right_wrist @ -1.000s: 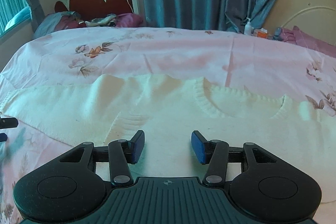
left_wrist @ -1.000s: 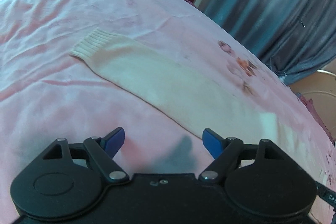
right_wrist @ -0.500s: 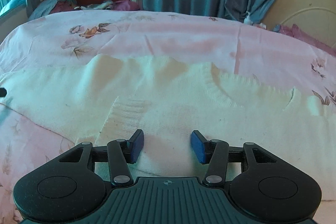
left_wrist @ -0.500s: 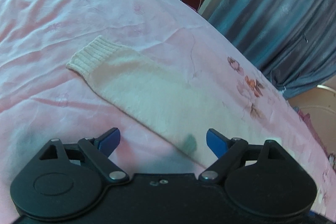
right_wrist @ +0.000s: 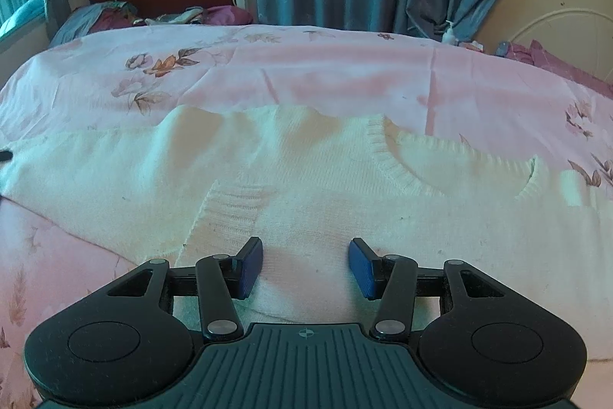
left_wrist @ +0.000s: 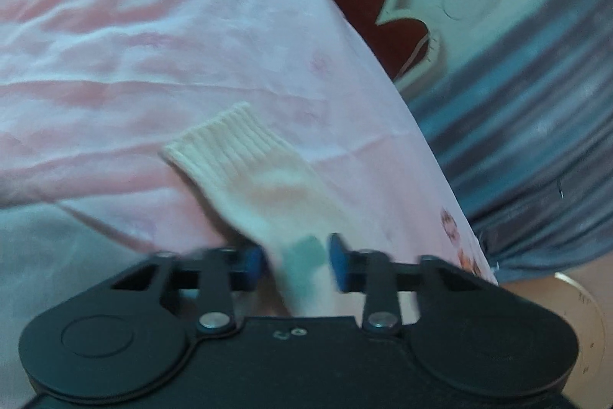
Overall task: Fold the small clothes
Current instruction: 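Grasp the other sleeve cuff with the left gripper, then fold the held sleeve across the sweater body with the left gripper and release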
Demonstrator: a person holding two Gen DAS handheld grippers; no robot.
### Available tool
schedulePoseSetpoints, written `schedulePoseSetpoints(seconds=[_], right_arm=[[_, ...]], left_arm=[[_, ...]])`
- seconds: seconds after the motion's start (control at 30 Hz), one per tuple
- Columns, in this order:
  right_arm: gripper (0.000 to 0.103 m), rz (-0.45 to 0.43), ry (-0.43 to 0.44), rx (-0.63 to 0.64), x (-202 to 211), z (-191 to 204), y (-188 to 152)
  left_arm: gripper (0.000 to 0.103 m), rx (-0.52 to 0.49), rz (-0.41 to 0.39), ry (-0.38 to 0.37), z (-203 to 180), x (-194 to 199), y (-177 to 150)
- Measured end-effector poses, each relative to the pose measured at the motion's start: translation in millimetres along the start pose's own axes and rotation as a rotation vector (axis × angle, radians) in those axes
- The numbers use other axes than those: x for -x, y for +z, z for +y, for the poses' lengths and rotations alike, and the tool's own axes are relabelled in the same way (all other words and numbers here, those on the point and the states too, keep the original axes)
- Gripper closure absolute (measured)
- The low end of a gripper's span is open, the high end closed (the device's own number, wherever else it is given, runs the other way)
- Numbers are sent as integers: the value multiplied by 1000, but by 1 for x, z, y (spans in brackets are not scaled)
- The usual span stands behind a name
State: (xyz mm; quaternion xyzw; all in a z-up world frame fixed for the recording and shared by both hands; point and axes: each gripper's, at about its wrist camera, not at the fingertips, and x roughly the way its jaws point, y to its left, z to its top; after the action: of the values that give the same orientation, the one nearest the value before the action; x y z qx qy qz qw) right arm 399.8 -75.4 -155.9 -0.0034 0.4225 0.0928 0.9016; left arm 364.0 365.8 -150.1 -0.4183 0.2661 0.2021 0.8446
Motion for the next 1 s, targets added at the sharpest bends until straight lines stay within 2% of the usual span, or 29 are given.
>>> schedulePoseSetpoints(seconds=[0.03, 0.07, 0.13, 0.2, 0.33, 0.47, 0.57, 0.63, 0.73, 0.87, 0.93, 1.0], right_arm=[[53, -5, -4, 14, 0, 2, -1], [53, -3, -4, 15, 0, 1, -1], [53, 4, 6, 1, 0, -1, 1], [53, 3, 19, -24, 2, -5, 4], [53, -12, 35, -74, 11, -13, 5], [53, -24, 41, -126, 24, -28, 4], [53, -44, 26, -164, 40, -48, 3], [53, -57, 7, -194, 51, -66, 0], [53, -68, -31, -226, 68, -91, -7], [53, -74, -89, -255, 90, -124, -24], [53, -71, -110, -273, 98, -138, -33], [53, -68, -117, -289, 104, -147, -39]], left_arm=[[94, 10, -3, 4, 3, -1, 1], [97, 15, -6, 6, 5, -2, 2], [99, 4, -15, -6, 4, 2, 3], [99, -59, -38, -33, -8, 12, 1], [99, -197, -62, -147, -51, 36, -9], [99, -395, -46, -302, -115, 62, -37], [99, -498, 20, -429, -160, 73, -70], [99, -548, 93, -501, -188, 74, -99], [99, -639, 183, -574, -222, 72, -152], [99, -739, 315, -615, -245, 61, -219], [99, -811, 377, -601, -251, 51, -252], [94, -871, 454, -569, -251, 40, -279]])
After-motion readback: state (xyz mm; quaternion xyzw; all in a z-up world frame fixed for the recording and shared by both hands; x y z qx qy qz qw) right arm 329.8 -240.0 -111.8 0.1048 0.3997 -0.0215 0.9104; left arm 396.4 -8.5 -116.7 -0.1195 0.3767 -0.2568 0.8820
